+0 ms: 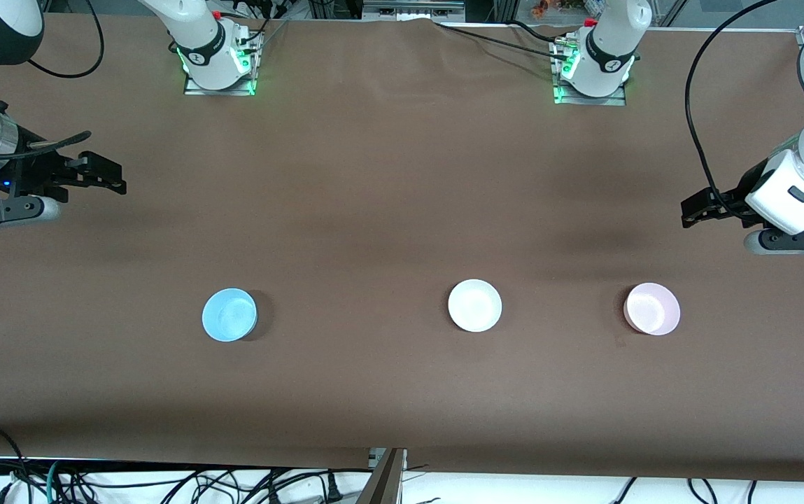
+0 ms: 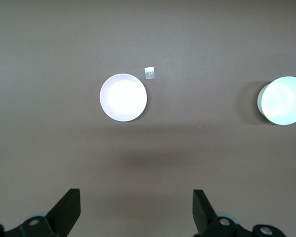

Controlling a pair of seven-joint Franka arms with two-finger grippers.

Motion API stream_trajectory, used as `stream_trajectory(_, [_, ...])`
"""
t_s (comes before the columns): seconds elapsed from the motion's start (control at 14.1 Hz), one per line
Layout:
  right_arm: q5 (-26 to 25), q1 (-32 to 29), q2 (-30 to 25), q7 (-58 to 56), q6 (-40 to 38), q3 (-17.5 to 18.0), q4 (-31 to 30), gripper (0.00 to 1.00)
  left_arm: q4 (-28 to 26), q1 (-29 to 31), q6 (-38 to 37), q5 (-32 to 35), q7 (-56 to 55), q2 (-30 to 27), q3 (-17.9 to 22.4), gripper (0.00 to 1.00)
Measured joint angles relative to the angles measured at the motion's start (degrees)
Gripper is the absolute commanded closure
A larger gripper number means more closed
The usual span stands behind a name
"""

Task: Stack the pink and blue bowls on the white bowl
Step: 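Move the left gripper over the pink bowl, then lower the left gripper and grasp the pink bowl rim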

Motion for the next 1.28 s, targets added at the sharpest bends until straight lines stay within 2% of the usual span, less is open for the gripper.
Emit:
stream_trajectory(0.57, [0.0,0.0,0.0,0.0,0.0,0.0,0.0,0.00,0.0,2.3,-0.1,0.1,0.0,1.4,0.1,0.00])
stream_trajectory(0.92, [0.0,0.0,0.0,0.0,0.1,0.0,0.0,0.00,-0.1,6.5,8.0,0.6,1.4,12.4,0.4,0.00])
stream_trajectory(1.28, [0.0,0.0,0.1,0.0,0.2,0.0,0.0,0.00,-0.1,6.5,24.1,3.0,5.0,24.4,0.2,0.00])
